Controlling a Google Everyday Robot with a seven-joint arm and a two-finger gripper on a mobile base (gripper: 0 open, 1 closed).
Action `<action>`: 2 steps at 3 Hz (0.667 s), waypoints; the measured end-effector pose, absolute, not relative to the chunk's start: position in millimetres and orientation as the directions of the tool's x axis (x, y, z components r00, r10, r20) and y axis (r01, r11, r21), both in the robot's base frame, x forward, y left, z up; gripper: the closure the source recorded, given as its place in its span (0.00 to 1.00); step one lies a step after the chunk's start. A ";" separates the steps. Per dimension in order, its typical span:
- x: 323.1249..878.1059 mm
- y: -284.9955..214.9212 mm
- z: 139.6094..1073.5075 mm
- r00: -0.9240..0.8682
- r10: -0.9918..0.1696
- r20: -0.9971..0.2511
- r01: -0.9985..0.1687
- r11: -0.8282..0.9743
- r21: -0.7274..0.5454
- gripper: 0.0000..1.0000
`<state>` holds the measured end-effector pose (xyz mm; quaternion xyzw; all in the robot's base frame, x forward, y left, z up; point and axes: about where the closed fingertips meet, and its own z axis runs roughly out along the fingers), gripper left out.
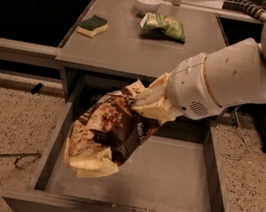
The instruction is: Pick brown chip bag from top drawer and place on counter
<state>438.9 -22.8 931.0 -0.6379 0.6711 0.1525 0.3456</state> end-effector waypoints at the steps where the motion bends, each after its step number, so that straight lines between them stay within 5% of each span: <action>1: 474.5 -28.1 934.7 0.053 -0.747 -0.663 -0.951 0.164 -0.260 1.00; 2: 565.2 -38.1 939.4 0.014 -0.747 -0.664 -0.932 0.232 -0.280 1.00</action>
Offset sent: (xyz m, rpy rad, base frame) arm 0.2743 -0.0100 0.0760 0.0566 -0.1617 -0.2011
